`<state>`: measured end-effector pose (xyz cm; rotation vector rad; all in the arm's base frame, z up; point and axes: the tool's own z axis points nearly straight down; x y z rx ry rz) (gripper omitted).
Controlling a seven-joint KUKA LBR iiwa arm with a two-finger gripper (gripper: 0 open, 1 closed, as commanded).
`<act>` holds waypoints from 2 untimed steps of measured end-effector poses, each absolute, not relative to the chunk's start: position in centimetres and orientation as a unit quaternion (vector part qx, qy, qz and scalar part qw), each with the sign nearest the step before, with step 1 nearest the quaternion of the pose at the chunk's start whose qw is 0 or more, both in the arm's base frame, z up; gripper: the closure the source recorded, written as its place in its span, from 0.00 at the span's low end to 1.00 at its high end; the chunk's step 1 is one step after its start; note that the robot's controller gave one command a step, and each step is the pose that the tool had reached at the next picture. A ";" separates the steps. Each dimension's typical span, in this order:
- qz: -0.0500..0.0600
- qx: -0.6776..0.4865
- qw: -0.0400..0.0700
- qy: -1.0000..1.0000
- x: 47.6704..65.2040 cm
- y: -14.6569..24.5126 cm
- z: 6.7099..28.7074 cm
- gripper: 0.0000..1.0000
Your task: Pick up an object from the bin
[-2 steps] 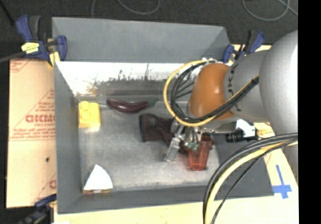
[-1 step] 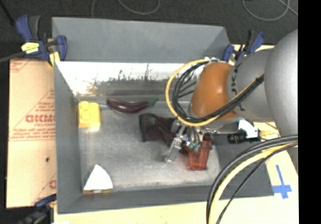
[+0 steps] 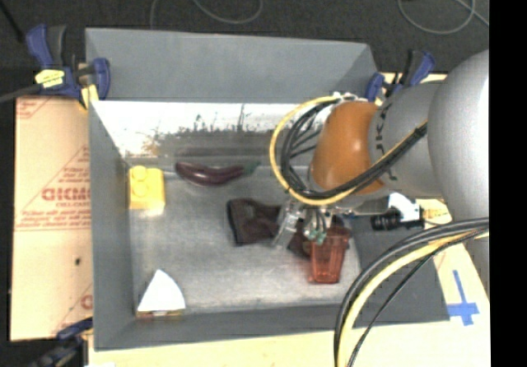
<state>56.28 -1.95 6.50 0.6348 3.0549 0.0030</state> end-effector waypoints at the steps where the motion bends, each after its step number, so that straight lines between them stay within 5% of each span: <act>1: 0.001 0.203 0.011 0.979 56.3 -1.9 6.5 1.00; 2: 0.001 0.203 0.010 0.979 56.2 -1.9 6.9 1.00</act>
Offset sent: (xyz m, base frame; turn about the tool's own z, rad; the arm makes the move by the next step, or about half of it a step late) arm 0.0002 -0.0001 0.0328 0.0000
